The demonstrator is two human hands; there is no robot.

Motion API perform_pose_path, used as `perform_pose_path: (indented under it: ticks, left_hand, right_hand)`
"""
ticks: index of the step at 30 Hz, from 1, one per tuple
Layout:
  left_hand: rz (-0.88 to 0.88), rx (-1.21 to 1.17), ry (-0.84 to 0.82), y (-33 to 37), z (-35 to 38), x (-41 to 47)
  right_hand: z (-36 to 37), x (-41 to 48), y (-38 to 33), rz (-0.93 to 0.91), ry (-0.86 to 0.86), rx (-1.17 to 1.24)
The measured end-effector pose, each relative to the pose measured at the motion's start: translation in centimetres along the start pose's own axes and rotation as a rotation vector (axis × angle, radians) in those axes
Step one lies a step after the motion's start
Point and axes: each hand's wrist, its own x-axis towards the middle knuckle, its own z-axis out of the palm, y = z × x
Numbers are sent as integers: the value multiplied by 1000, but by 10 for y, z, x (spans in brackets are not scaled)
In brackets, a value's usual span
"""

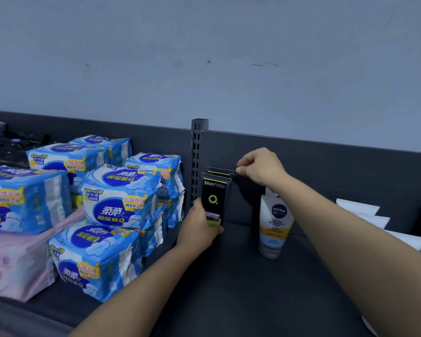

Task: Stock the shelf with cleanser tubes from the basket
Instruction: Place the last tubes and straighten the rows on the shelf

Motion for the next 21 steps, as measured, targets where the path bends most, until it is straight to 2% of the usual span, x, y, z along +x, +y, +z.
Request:
perform_pose_path:
  ticks: [2, 4, 7, 9, 11, 13, 17, 21]
  left_hand:
    - [7, -15, 19, 1, 0, -3]
    - [44, 13, 156, 9, -2, -11]
    - [202, 70, 443, 27, -3, -25]
    - [340, 63, 495, 38, 0, -32]
    - [432, 8, 392, 49, 6, -38]
    - [438, -60, 232, 57, 17, -42]
    - [240, -100, -43, 68, 44, -41]
    - [94, -89, -134, 71, 66, -40]
  right_hand:
    - [-14, -9, 1, -7, -19, -27]
    - [-25, -19, 4, -16, -24, -50]
    - [-34, -32, 13, -14, 10, -57]
    - [-36, -38, 22, 9, 20, -94]
    - [-39, -41, 31, 36, 23, -151]
    - [-42, -41, 41, 70, 21, -190]
    - [-43, -39, 58, 153, -1, -237]
    - [-38, -33, 68, 194, -5, -261]
